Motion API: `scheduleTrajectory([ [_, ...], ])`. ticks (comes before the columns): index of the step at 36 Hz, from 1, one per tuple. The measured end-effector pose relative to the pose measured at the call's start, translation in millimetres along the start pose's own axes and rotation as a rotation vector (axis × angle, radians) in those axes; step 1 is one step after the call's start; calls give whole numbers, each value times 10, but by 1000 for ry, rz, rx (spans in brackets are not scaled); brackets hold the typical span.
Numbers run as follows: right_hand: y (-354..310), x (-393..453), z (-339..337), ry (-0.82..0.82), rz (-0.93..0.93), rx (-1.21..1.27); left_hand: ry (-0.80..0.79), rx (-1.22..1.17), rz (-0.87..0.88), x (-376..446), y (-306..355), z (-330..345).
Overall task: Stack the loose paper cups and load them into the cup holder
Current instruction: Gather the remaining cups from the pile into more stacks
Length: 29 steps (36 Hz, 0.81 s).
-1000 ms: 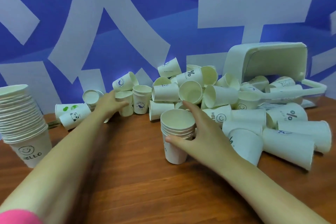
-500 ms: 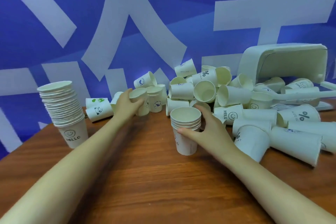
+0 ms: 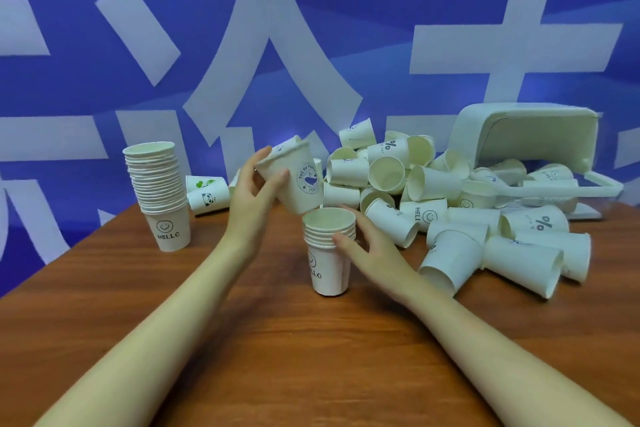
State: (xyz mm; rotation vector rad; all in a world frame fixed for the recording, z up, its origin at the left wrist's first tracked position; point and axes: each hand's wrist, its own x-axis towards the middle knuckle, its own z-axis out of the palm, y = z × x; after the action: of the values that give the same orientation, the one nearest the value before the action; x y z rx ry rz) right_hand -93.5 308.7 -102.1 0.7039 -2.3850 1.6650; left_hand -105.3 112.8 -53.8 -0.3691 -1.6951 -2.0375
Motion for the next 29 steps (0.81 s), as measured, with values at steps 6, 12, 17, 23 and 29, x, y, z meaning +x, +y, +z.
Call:
scheduleTrajectory([
  [6, 14, -3, -16, -45, -41, 3, -86, 37, 23, -82, -73, 40],
  [12, 25, -10, -53, -63, -59, 4, -106, 46, 54, -109, -69, 64],
  [17, 18, 1, -52, -87, -66, 28, -178, 123, 93, -203, -81, 130],
  [23, 25, 53, -45, -22, -23, 80, -283, 241, 49, -235, -271, 103],
  [29, 139, 210, -280, 391, 23, -365, -381, 195, -65, -327, -476, 99],
])
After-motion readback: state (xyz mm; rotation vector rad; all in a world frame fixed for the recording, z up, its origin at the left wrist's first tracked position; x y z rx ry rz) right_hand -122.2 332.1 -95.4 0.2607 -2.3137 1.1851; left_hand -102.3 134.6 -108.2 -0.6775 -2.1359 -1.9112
